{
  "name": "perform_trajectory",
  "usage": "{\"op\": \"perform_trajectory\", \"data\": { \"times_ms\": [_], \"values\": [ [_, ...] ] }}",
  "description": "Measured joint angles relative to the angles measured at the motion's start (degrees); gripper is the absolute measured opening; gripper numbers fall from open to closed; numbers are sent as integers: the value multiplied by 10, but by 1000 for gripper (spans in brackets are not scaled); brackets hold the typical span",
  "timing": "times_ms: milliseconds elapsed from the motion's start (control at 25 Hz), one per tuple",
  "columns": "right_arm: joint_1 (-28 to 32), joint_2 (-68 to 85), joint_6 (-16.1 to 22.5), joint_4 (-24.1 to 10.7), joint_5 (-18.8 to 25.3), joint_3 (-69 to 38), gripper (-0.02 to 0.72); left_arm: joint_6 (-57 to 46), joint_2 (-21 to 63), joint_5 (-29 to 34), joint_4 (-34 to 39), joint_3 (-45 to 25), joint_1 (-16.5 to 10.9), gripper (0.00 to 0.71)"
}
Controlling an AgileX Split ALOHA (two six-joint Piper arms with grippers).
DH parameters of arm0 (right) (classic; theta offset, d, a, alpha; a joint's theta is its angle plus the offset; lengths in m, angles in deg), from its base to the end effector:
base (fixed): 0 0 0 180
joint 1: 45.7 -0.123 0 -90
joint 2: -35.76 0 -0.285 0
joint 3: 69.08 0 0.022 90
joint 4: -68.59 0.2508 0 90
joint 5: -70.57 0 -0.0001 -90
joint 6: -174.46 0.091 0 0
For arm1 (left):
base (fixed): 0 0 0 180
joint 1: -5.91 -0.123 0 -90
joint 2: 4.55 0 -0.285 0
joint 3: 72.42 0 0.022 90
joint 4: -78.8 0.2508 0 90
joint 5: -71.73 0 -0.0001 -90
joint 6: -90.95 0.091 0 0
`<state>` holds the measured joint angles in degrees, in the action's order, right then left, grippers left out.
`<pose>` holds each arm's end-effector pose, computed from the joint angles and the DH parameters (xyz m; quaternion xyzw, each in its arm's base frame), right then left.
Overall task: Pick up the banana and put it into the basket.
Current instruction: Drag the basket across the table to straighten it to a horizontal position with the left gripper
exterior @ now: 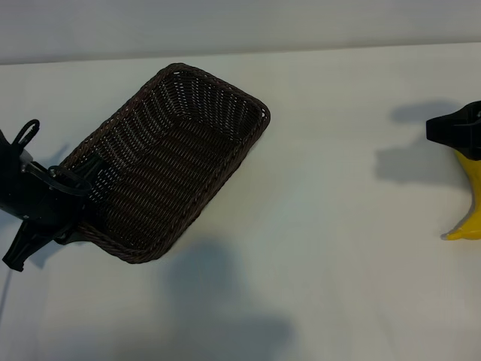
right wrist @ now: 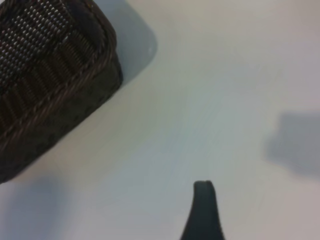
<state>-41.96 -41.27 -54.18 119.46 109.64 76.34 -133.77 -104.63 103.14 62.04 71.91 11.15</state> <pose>0.2320 0.0295 0.2691 -0.0988 0.9045 0.2098 0.3579 0.2599 -0.0376 0.1520 -0.4404 0.8865 -0.1277 0.0625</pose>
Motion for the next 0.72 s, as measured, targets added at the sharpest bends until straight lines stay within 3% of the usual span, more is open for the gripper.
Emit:
{"op": "perform_trajectory", "data": {
  "times_ms": [240, 720],
  "values": [
    [0, 0, 0, 0, 0, 0, 572, 21, 0, 16, -1, 21, 0, 165],
    [0, 0, 0, 0, -1, 0, 572, 193, -3, 114, -17, 146, 0, 162]
  ]
}}
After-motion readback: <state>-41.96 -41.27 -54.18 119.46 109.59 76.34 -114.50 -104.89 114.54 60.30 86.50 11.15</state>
